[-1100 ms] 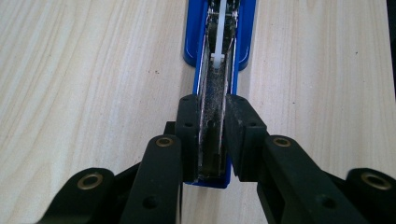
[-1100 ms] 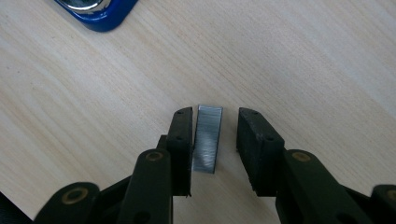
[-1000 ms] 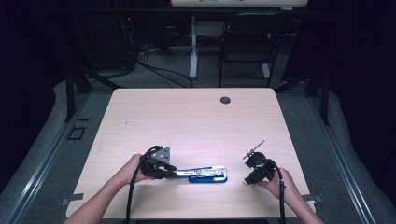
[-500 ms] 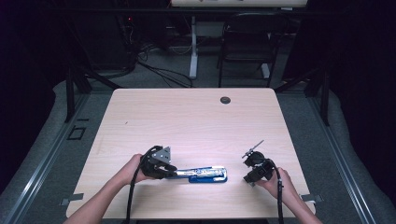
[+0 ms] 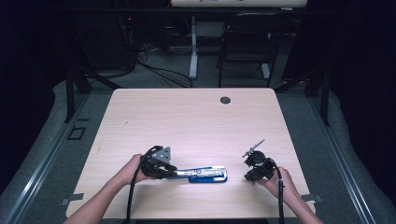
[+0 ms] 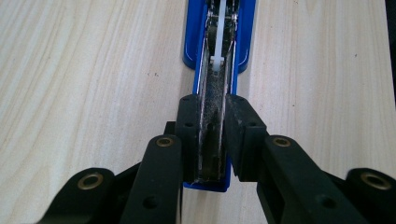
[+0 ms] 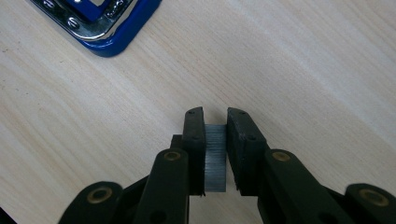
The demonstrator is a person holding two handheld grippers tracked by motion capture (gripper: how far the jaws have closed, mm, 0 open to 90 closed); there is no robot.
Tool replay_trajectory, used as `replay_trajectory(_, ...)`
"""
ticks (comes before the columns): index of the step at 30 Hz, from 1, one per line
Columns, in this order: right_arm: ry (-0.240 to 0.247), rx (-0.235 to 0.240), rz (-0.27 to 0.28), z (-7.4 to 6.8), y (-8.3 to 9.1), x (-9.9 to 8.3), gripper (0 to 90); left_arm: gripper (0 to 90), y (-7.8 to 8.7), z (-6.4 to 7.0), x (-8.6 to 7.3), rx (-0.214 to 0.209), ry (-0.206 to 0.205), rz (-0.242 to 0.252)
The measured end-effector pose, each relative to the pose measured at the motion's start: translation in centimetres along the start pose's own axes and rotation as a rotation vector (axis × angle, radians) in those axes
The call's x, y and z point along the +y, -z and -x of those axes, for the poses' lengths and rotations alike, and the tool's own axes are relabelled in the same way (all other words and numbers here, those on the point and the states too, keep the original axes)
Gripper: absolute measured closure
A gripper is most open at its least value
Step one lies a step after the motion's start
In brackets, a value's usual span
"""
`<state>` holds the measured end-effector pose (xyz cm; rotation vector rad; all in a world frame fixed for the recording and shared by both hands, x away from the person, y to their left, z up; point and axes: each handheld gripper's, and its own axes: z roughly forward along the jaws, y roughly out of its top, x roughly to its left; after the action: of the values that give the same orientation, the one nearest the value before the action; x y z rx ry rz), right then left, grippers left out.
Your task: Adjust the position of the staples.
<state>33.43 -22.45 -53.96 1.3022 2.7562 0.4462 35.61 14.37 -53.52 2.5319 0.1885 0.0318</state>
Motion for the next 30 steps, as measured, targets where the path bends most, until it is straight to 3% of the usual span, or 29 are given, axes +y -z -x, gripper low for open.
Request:
replay_trajectory(6,0.030,-0.013,0.020,-0.01,0.42,0.10,78.2,76.0,-0.02,-0.02,0.01,0.000,-0.001,0.001)
replay_trajectory(10,0.027,-0.008,0.075,-0.23,0.47,0.12,78.3,76.0,-0.04,-0.01,0.01,-0.001,-0.001,0.000)
replay_trajectory(11,0.038,-0.015,0.067,-0.17,0.58,0.15,78.3,76.0,-0.03,-0.01,0.00,-0.001,0.000,0.000)
replay_trajectory(15,0.049,0.034,0.114,0.18,0.63,0.11,78.2,76.0,-0.02,0.03,0.05,0.000,-0.011,0.002)
replay_trajectory(22,0.040,0.025,0.131,0.54,0.52,0.23,78.3,76.0,0.04,-0.01,0.09,-0.011,-0.012,-0.006)
replay_trajectory(30,0.064,0.005,0.131,0.47,0.70,0.34,78.3,76.1,0.03,-0.02,0.08,-0.013,-0.009,-0.005)
